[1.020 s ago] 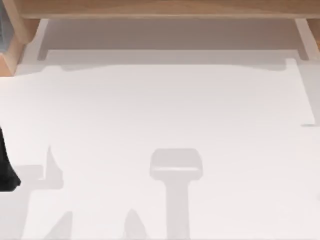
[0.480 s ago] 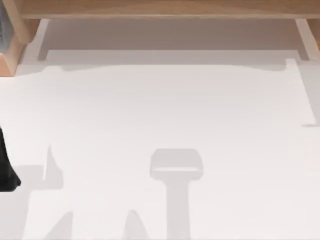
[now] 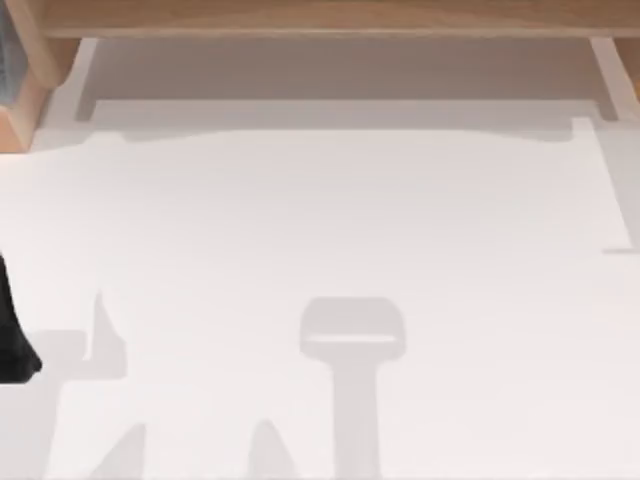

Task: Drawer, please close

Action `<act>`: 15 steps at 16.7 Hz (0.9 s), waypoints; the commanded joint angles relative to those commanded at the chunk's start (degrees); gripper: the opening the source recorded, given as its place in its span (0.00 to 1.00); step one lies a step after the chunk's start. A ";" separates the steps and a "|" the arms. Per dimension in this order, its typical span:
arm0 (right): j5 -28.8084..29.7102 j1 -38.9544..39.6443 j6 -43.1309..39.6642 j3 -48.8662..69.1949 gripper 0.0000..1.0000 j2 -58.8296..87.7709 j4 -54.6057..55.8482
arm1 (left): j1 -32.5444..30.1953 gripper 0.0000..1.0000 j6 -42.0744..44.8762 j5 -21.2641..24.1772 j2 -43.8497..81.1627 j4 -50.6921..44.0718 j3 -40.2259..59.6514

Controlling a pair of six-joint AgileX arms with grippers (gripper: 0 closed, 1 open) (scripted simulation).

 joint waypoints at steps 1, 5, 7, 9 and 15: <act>0.47 0.48 -0.01 0.70 1.00 0.25 -0.46 | 0.00 1.00 0.00 0.00 0.00 0.00 0.00; 0.66 0.67 -0.01 0.98 1.00 0.35 -0.64 | 0.00 1.00 0.00 0.00 0.00 0.00 0.00; 0.66 0.67 -0.01 0.98 0.85 0.35 -0.64 | 0.00 1.00 0.00 0.00 0.00 0.00 0.00; 0.66 0.67 -0.01 0.98 0.70 0.35 -0.64 | 0.00 1.00 0.00 0.00 0.00 0.00 0.00; 0.66 0.67 -0.01 0.98 0.25 0.35 -0.64 | 0.00 1.00 0.00 0.00 0.00 0.00 0.00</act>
